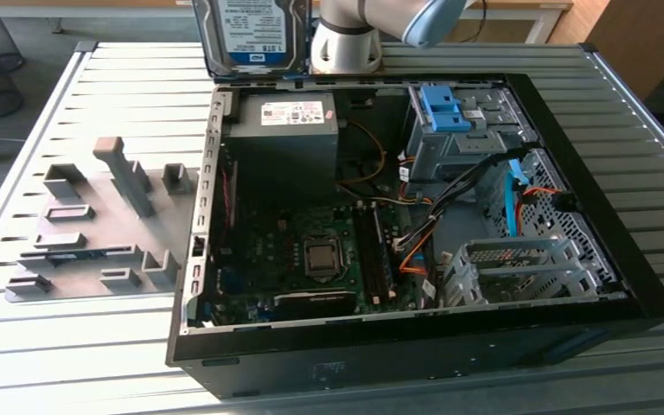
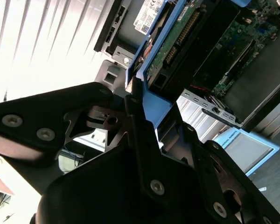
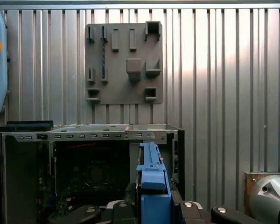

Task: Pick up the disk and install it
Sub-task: 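Pick up the disk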

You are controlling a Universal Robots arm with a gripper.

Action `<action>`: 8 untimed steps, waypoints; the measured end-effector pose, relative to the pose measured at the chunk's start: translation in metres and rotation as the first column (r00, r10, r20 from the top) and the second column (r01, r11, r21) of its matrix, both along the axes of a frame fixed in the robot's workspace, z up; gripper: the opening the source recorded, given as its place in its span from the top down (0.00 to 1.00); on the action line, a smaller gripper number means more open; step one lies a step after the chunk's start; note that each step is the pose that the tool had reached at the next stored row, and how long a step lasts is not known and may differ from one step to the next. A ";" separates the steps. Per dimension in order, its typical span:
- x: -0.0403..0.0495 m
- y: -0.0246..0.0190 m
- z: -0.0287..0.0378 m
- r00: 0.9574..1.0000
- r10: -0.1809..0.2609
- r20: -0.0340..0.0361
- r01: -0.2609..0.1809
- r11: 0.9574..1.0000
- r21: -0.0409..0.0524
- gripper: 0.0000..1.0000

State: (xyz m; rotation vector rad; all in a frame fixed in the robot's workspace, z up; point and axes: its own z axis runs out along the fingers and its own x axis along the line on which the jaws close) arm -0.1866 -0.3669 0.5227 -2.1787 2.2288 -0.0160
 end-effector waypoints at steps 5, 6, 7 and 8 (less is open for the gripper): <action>0.0018 -0.0107 0.0000 1.000 0.000 0.000 0.000 1.000 0.000 0.64; 0.0021 -0.0128 0.0001 1.000 0.000 0.000 0.000 1.000 0.000 0.64; 0.0023 -0.0148 0.0000 1.000 0.000 0.000 0.000 1.000 0.000 0.64; 0.0025 -0.0168 0.0000 1.000 0.000 0.000 0.000 1.000 0.000 0.64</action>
